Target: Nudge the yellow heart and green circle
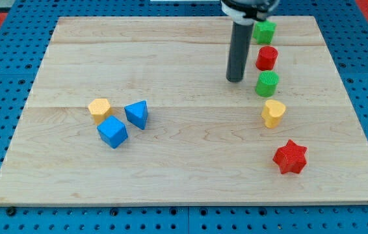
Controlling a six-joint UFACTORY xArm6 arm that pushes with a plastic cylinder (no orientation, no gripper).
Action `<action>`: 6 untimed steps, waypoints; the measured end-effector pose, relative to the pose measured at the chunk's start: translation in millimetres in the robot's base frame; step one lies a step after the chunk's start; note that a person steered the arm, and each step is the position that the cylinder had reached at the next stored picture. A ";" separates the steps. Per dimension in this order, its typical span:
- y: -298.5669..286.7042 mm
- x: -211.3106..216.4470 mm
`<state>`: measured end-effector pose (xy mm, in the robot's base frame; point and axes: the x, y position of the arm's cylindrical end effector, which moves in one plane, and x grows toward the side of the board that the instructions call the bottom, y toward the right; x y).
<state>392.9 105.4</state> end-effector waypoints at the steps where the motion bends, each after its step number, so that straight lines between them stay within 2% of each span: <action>1: 42.5 9.6; 2: 11.9 16.9; 5: 31.0 59.4; 6: 37.6 48.5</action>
<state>441.4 143.0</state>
